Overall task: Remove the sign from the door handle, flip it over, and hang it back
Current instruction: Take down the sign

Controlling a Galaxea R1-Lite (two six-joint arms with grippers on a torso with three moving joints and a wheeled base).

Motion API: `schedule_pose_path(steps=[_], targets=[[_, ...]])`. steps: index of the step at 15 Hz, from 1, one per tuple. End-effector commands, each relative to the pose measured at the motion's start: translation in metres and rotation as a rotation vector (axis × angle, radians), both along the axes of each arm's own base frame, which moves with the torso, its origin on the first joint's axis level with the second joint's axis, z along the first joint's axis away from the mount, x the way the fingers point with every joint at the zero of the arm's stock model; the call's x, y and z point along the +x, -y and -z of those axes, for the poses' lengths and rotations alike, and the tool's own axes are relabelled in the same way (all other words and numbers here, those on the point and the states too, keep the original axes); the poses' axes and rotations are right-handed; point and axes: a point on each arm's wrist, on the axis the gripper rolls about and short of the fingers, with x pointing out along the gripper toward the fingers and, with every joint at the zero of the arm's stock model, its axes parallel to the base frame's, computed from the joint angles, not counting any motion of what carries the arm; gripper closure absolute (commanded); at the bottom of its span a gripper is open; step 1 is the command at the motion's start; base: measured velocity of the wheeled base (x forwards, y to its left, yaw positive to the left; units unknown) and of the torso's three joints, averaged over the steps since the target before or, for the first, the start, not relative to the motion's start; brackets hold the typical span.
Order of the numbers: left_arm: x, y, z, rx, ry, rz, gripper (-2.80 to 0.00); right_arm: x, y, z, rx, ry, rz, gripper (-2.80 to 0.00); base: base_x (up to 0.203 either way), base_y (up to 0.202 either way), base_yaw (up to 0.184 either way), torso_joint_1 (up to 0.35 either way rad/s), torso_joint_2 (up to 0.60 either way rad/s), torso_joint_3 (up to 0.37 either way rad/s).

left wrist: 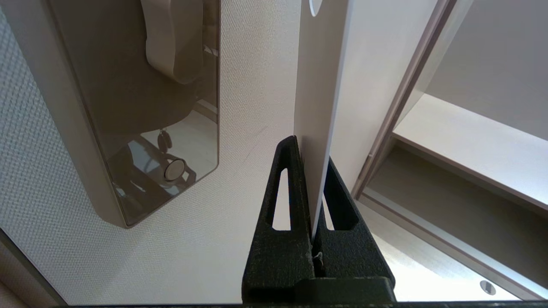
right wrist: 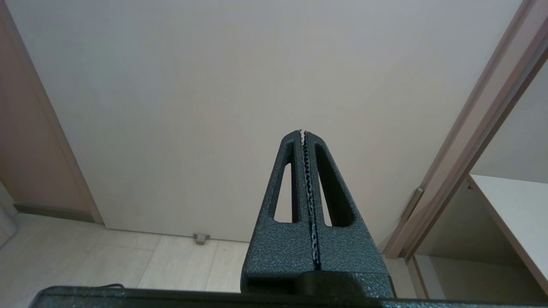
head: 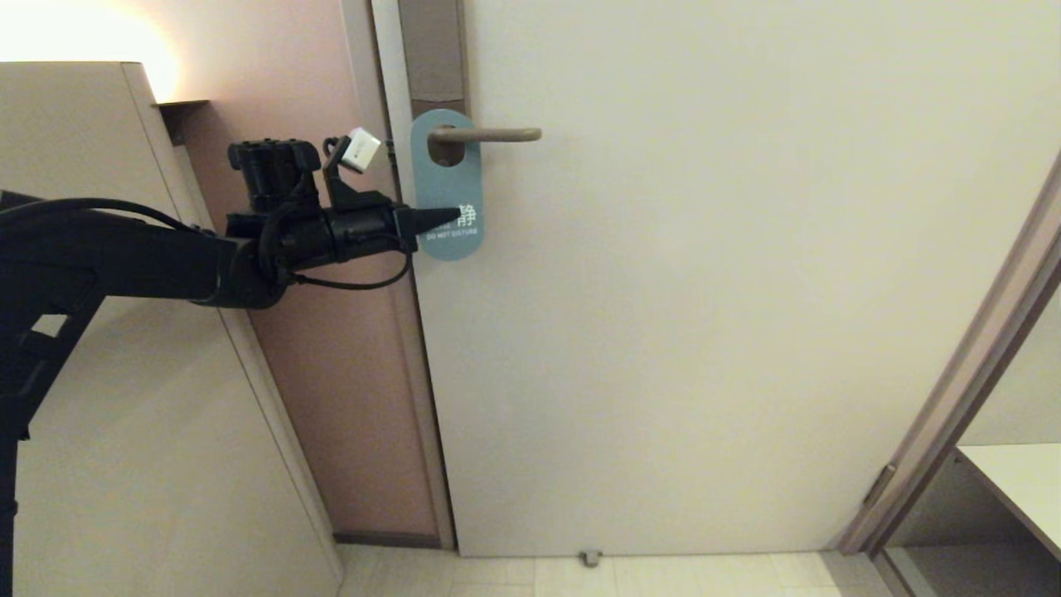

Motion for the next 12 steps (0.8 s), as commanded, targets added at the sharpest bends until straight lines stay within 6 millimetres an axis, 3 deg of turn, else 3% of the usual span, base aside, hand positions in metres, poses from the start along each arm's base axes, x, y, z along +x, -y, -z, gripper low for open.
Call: schedule_pose_path(steps=[1, 12], targets=[[-0.002, -0.001, -0.005, -0.003, 0.012, 0.004, 0.0, 0.0, 0.0, 0.0, 0.0, -0.001, -0.002, 0.0, 0.0, 0.0, 0.0, 0.0, 0.0, 0.0], [-0.007, 0.019, -0.009, -0.004, 0.024, 0.035, 0.0, 0.0, 0.0, 0.0, 0.0, -0.001, -0.001, 0.0, 0.0, 0.0, 0.0, 0.0, 0.0, 0.0]])
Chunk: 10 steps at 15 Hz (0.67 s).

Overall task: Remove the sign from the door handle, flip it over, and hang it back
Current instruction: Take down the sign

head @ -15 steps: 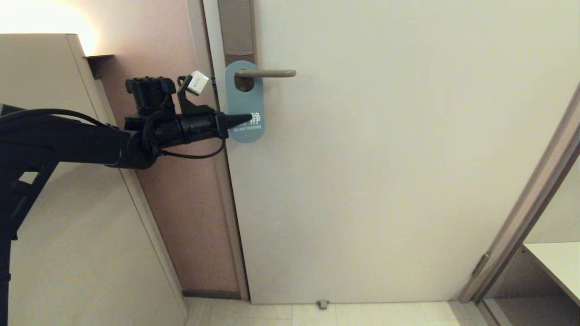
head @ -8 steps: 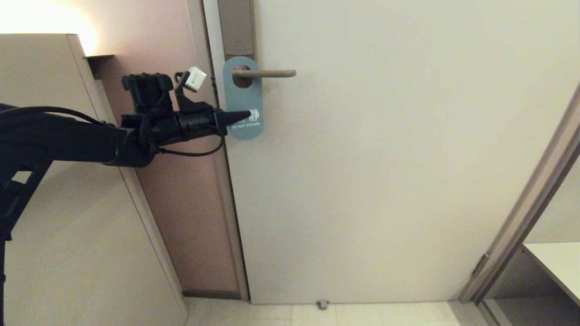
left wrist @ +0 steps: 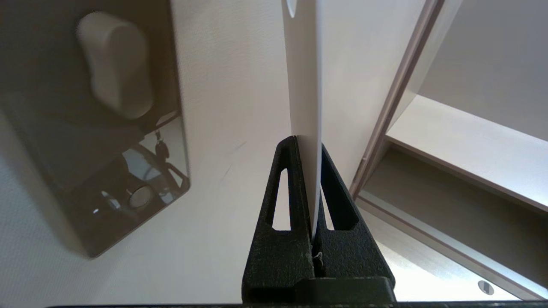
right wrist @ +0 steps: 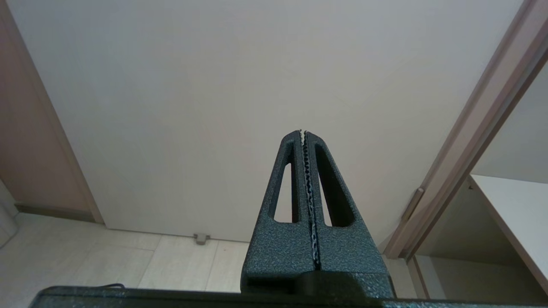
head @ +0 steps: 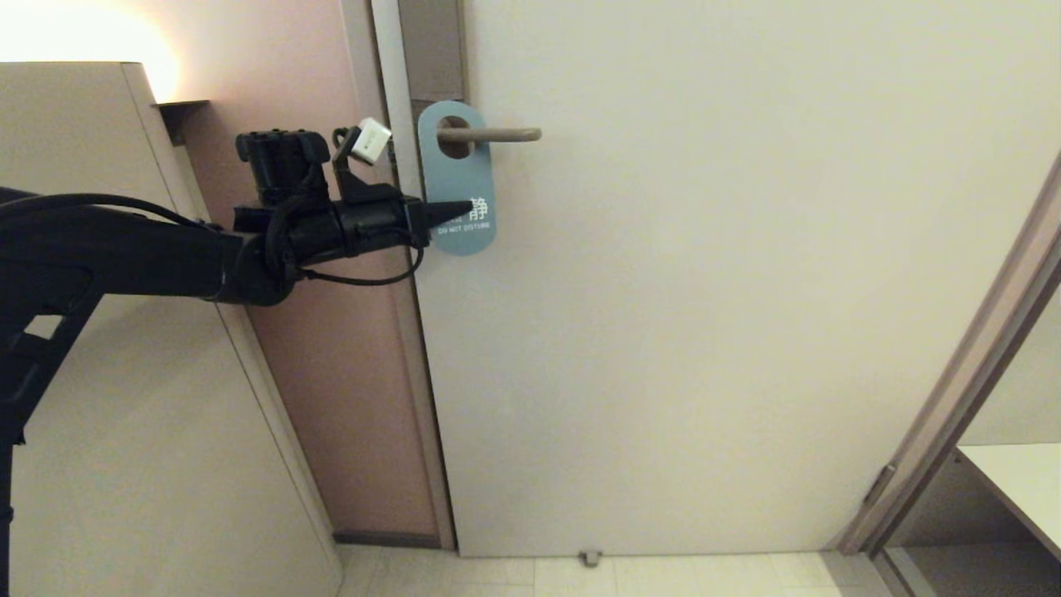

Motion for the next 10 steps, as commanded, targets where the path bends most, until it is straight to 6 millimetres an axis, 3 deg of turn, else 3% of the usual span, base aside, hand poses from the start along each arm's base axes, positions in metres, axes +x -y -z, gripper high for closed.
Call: schedule_pose_path(steps=[1, 10], targets=[[0.001, 0.005, 0.0, -0.002, 0.006, 0.014, 0.0, 0.0, 0.0, 0.0, 0.0, -0.001, 0.0, 0.0, 0.0, 0.0, 0.0, 0.0, 0.0, 0.0], [0.019, 0.019, 0.015, -0.005, 0.002, 0.034, 0.0, 0.0, 0.0, 0.0, 0.0, -0.001, -0.001, 0.0, 0.0, 0.0, 0.0, 0.0, 0.0, 0.0]])
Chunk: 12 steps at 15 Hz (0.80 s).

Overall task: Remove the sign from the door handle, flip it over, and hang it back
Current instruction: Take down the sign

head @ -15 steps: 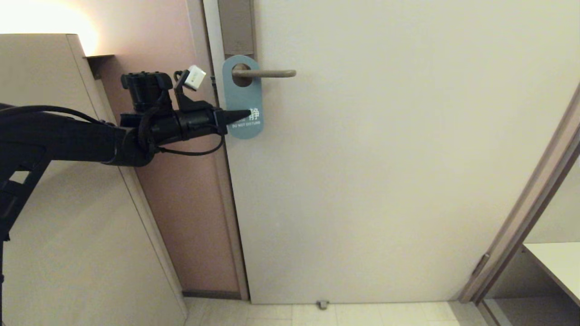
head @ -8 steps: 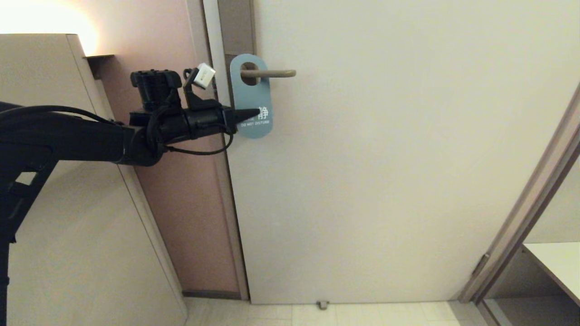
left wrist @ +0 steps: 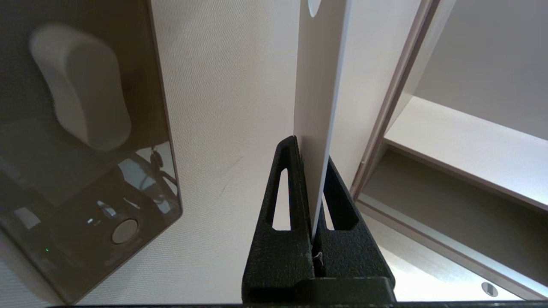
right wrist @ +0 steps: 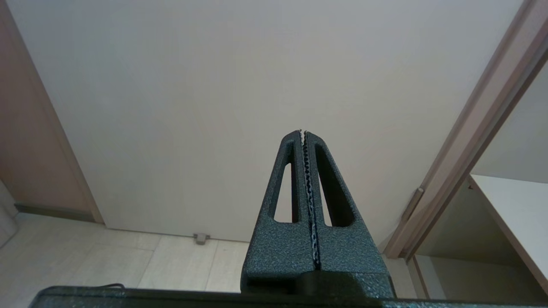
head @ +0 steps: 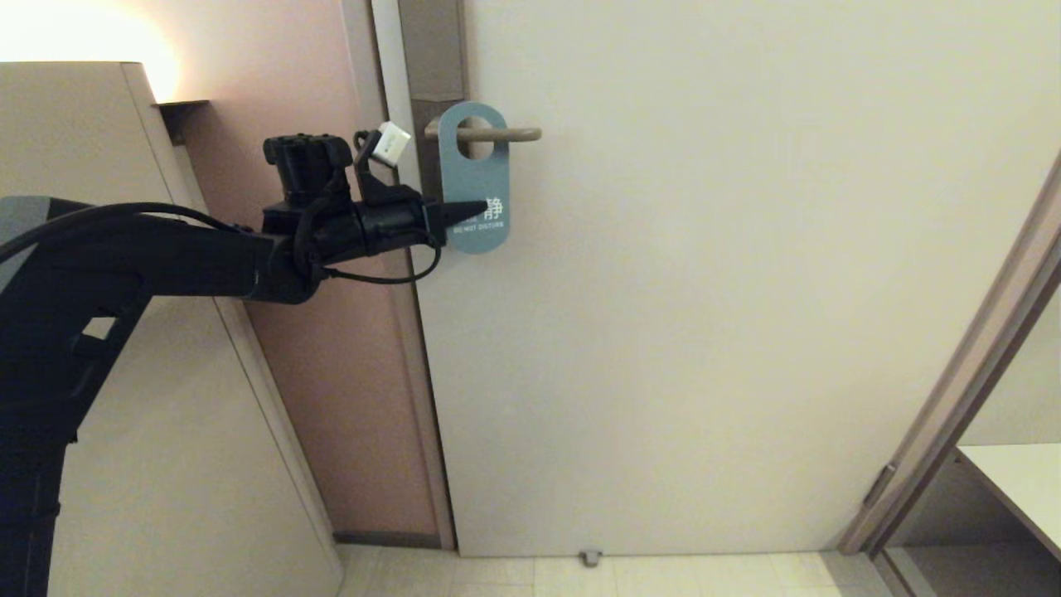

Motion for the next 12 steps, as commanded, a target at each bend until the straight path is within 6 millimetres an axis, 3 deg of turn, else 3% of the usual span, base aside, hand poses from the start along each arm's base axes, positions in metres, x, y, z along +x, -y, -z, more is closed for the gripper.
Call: schedule_pose_path(steps=[1, 12], targets=[[0.005, 0.003, 0.008, 0.002, -0.01, 0.007, 0.0, 0.0, 0.0, 0.0, 0.0, -0.001, 0.0, 0.0, 0.0, 0.0, 0.0, 0.0, 0.0, 0.0], [0.007, 0.031, -0.005, -0.019, 0.047, 0.064, 0.0, 0.0, 0.0, 0.0, 0.0, -0.001, 0.0, 0.0, 0.0, 0.0, 0.0, 0.0, 0.0, 0.0]])
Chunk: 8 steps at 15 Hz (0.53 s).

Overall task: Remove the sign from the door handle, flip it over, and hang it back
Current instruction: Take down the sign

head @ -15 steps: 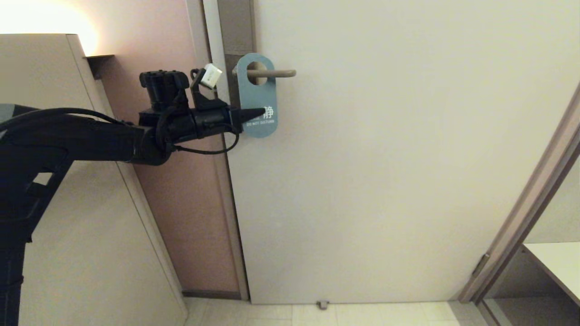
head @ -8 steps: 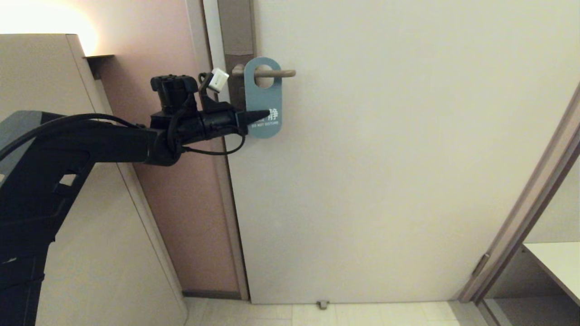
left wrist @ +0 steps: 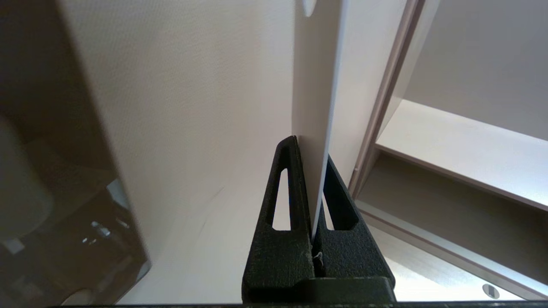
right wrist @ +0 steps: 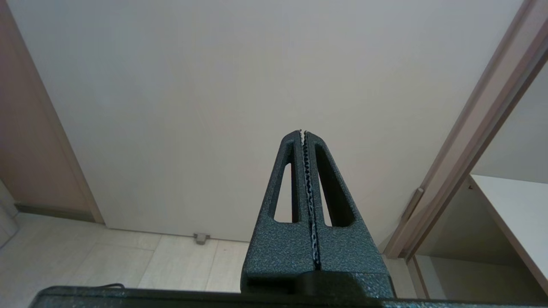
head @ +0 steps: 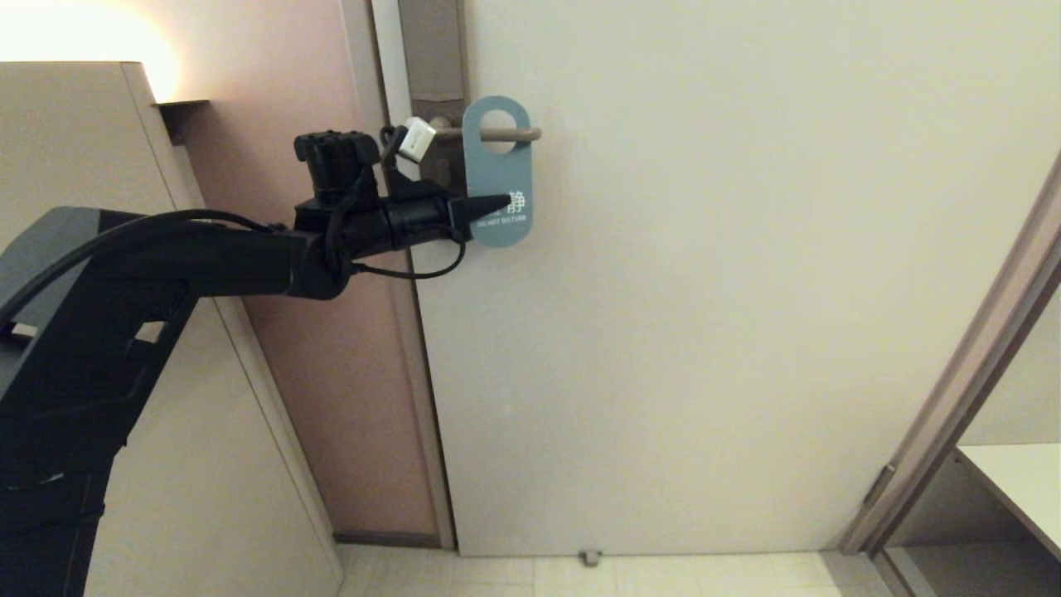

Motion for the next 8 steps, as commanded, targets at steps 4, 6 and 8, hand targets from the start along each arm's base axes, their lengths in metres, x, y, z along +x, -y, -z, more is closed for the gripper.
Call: schedule_pose_path(steps=[4, 6, 8], targets=[[-0.002, 0.012, -0.002, -0.004, 0.012, 0.029, 0.0, 0.0, 0.0, 0.0, 0.0, -0.001, -0.001, 0.0, 0.0, 0.0, 0.0, 0.0, 0.0, 0.0], [-0.002, 0.016, 0.001, -0.002, 0.003, 0.035, 0.0, 0.0, 0.0, 0.0, 0.0, -0.001, 0.0, 0.0, 0.0, 0.0, 0.0, 0.0, 0.0, 0.0], [0.0, 0.017, 0.007, 0.002, -0.009, 0.036, 0.0, 0.0, 0.0, 0.0, 0.0, -0.001, -0.001, 0.0, 0.0, 0.0, 0.0, 0.0, 0.0, 0.0]])
